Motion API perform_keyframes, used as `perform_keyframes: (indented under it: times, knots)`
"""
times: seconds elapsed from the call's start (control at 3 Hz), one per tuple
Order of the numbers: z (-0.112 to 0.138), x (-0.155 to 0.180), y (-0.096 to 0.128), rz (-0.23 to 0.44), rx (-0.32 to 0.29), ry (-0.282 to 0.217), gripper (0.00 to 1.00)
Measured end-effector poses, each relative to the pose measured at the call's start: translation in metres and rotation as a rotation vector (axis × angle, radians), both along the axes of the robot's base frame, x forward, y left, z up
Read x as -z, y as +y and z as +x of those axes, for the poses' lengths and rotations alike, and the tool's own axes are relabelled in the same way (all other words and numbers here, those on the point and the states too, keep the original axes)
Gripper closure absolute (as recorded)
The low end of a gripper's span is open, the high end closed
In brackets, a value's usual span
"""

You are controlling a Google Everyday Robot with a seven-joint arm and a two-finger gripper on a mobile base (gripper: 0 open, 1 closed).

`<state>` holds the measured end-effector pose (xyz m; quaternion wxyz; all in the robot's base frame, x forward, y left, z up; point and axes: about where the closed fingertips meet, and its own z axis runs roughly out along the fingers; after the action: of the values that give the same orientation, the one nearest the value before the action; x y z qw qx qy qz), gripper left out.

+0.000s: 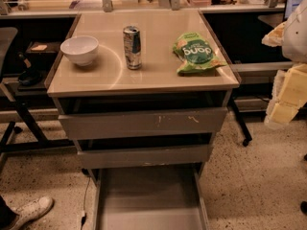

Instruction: Place redbull can into bottom drawer

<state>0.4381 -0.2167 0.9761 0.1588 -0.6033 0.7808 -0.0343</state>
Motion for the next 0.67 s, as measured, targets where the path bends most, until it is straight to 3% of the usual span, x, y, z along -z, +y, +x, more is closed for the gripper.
perform_keyframes:
  times: [0.67]
  knots:
    - [0.012, 0.001, 0.010, 0.023, -0.009, -0.016, 0.00]
